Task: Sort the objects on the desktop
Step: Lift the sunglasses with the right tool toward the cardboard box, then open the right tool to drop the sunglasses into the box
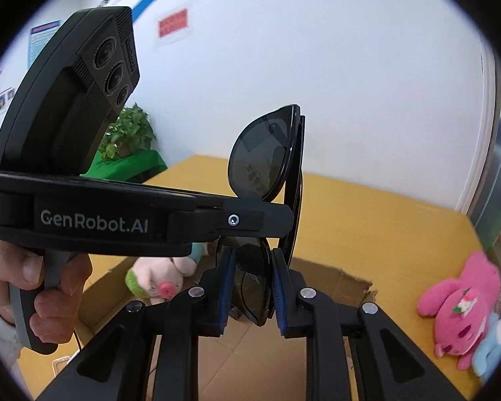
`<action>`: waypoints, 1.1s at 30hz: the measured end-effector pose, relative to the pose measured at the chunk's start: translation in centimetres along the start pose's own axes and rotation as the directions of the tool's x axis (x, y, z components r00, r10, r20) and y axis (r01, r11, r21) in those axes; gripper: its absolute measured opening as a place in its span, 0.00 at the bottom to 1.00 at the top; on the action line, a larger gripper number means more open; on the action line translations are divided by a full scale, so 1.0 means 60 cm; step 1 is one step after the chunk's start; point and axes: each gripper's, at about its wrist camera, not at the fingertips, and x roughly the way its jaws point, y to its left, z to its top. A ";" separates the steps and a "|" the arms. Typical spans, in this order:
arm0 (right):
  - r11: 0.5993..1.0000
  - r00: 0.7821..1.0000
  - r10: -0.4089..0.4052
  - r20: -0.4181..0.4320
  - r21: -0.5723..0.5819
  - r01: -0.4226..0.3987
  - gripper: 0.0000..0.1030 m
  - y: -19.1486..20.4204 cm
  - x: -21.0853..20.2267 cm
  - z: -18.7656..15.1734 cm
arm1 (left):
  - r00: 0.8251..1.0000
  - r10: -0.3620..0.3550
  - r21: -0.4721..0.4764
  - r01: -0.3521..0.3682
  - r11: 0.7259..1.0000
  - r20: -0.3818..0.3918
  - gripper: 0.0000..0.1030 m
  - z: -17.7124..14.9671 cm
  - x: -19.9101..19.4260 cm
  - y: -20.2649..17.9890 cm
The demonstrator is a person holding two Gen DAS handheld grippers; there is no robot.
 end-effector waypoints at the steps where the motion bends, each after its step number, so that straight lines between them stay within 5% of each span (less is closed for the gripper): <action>1: 1.000 1.000 0.008 -0.023 0.021 -0.007 0.20 -0.013 0.019 -0.005 | 0.999 0.001 -0.024 -0.002 1.000 -0.032 0.18 0.000 0.032 0.020; 5: 0.992 0.987 0.049 -0.151 0.121 -0.031 0.20 -0.069 0.115 -0.053 | 0.987 -0.021 -0.129 0.000 0.992 -0.159 0.18 -0.026 0.145 0.098; 12: 0.946 0.922 0.146 -0.359 0.325 -0.024 0.20 -0.142 0.248 -0.164 | 0.932 -0.091 -0.290 -0.015 0.957 -0.350 0.18 -0.107 0.306 0.194; 17: 0.931 0.875 0.141 -0.464 0.363 0.042 0.20 -0.159 0.289 -0.201 | 0.906 -0.122 -0.348 -0.029 0.937 -0.405 0.19 -0.139 0.358 0.216; 22: 0.911 0.866 0.155 -0.475 0.408 0.061 0.20 -0.164 0.292 -0.212 | 0.892 -0.143 -0.384 -0.037 0.923 -0.429 0.22 -0.143 0.372 0.226; 28: 0.905 0.877 0.137 -0.461 0.419 0.079 0.24 -0.152 0.278 -0.222 | 0.907 -0.122 -0.345 -0.028 0.938 -0.404 0.39 -0.127 0.327 0.202; 33: 0.905 0.895 0.129 -0.428 0.419 0.070 0.41 -0.127 0.243 -0.223 | 0.954 -0.034 -0.242 -0.041 0.969 -0.296 0.39 -0.105 0.206 0.157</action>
